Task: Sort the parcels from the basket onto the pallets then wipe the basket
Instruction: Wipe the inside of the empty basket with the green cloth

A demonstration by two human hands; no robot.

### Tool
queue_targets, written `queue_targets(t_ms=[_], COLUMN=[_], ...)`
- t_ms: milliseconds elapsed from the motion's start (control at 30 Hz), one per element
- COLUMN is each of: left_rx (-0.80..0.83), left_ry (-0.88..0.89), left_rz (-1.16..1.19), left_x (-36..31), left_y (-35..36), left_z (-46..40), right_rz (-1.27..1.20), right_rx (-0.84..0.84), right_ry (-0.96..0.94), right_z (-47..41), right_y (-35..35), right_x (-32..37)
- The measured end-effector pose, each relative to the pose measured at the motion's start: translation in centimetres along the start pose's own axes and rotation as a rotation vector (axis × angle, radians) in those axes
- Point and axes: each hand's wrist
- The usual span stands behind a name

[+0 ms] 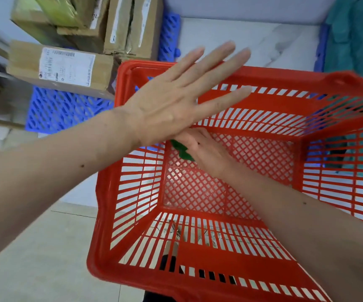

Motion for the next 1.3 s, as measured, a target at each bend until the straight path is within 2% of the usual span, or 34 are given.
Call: queue_targets(t_ms=[100,167,233,300,333,367,400,433,500,533,567,600,700,733,767,800,867,933,967,1000,1033,1100,1167,1200,1233,1300], left_rx=[0.103,0.116,0.128,0.138,0.141,0.141,0.137,0.126,0.097,0.093,0.097,0.101,0.122,0.129,0.133,0.133,0.127,0.125,0.13,0.135,0.137,0.141,0.135,0.128,0.122,0.119], left_ry=[0.031,0.055,0.054,0.051,0.049,0.04,0.033,0.027,0.009,0.004,0.006,0.006,-0.003,-0.002,-0.007,-0.018,-0.034,-0.049,-0.056,-0.064,-0.071,-0.07,-0.07,-0.078,-0.089,-0.116], left_rz=[-0.061,-0.071,-0.098,-0.152,-0.168,-0.169,-0.155,-0.131,-0.088,-0.082,-0.085,-0.099,-0.141,-0.133,-0.125,-0.117,-0.108,-0.106,-0.108,-0.108,-0.111,-0.114,-0.106,-0.101,-0.096,-0.089], left_x=[0.9,1.2,1.3,1.1,1.0,0.8,0.7,0.6,0.4,0.3,0.3,0.2,0.1,0.0,-0.1,-0.2,-0.4,-0.6,-0.7,-0.8,-0.8,-0.8,-0.9,-1.1,-1.3,-1.8], left_y=[1.0,1.4,1.4,1.5,1.5,1.6,1.7,1.9,2.2,2.2,2.3,2.4,2.3,2.2,2.2,2.2,2.3,2.3,2.3,2.3,2.3,2.3,2.4,2.5,2.5,2.7], left_z=[-0.1,-0.1,-0.2,-0.3,-0.3,-0.3,-0.3,-0.3,-0.3,-0.3,-0.3,-0.3,-0.2,-0.3,-0.4,-0.4,-0.4,-0.5,-0.6,-0.6,-0.6,-0.6,-0.5,-0.5,-0.5,-0.7], right_rz=[-0.02,0.007,0.063,0.044,0.035,0.056,0.082,0.112,0.124,0.102,0.04,-0.007,0.069,0.094,0.15,0.208,0.288,0.321,0.322,0.297,0.24,0.129,0.148,0.21,0.263,0.336], right_rx=[0.034,0.052,0.166,0.362,0.408,0.385,0.335,0.242,0.085,0.062,0.113,0.202,0.493,0.519,0.523,0.481,0.306,0.128,0.081,0.114,0.194,0.465,0.56,0.545,0.463,0.252], right_ry=[0.171,0.152,-0.121,-0.389,-0.469,-0.507,-0.451,-0.3,0.115,0.226,0.246,0.128,-0.428,-0.558,-0.608,-0.558,-0.198,0.114,0.181,0.151,0.029,-0.282,-0.541,-0.529,-0.406,-0.032], right_z=[-1.9,-0.6,2.7,5.2,5.5,5.2,4.4,3.4,1.2,0.7,1.1,2.2,7.5,8.7,9.5,9.8,9.1,7.2,6.6,6.8,7.7,10.9,12.9,13.3,13.3,12.4], right_y=[2.0,3.6,4.7,3.9,3.1,2.4,2.1,1.9,2.4,2.8,3.3,3.7,2.1,0.9,-0.3,-1.1,-1.9,-0.6,0.6,1.6,2.3,0.9,-2.5,-3.7,-4.7,-6.1], right_x=[1.4,2.1,1.9,0.5,-0.4,-1.2,-1.7,-1.4,0.4,1.6,2.8,3.5,1.6,-0.3,-2.2,-4.4,-6.5,-4.6,-3.0,-1.6,-0.6,-0.5,-2.8,-4.8,-6.9,-9.3])
Point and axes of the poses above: each hand's wrist, its own z-axis away from the middle knuckle, its own y-axis out of the palm, x = y × z, and after that the axes turned 5 degrees about -x, right-handed
